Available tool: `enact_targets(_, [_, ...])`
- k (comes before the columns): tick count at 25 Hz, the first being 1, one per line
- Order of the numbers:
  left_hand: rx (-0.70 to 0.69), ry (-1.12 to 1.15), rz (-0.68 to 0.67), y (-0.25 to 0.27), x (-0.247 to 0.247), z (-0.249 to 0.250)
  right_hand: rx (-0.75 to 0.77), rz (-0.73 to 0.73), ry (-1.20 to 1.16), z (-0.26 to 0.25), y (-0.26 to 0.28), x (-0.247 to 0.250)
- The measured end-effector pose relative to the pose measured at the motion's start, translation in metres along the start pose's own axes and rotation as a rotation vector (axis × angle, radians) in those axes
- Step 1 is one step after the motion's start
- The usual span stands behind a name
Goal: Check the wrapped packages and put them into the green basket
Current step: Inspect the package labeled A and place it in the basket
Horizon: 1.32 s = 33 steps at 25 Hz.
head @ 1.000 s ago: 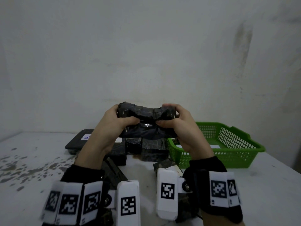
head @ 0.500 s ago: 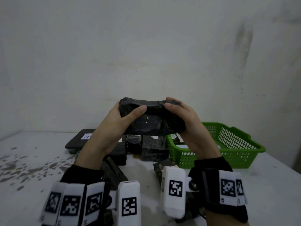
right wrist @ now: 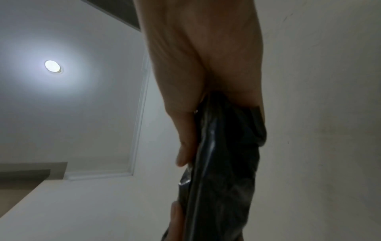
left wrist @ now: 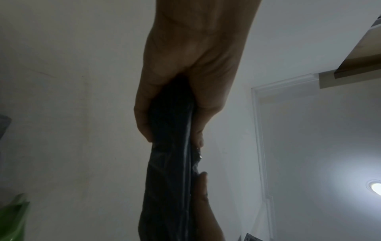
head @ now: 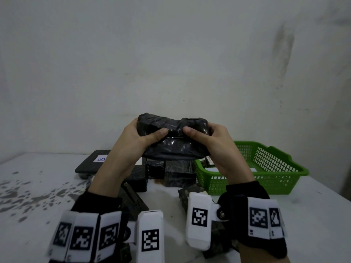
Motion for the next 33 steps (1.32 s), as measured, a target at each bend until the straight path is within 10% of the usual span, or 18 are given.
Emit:
enact_targets(17, [0.039,0.025,-0.202,0.001,0.004,-0.004,-0.079,-0.16,-0.005,0.003,0.002,0.01])
enact_targets(33, [-0.095,0.041,-0.103,0.001,0.0,0.0,-0.028,-0.025,0.029,0.003,-0.002,0.003])
Point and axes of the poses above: each hand's wrist, its own y-axis away from the middle knuckle, its own x-axis out of the back of the hand, z = x × y, the point moved 2 cm from there along -y, towards the middle knuckle, and after that the axes turned 7 degrees about -x, right-handed, at the moved point
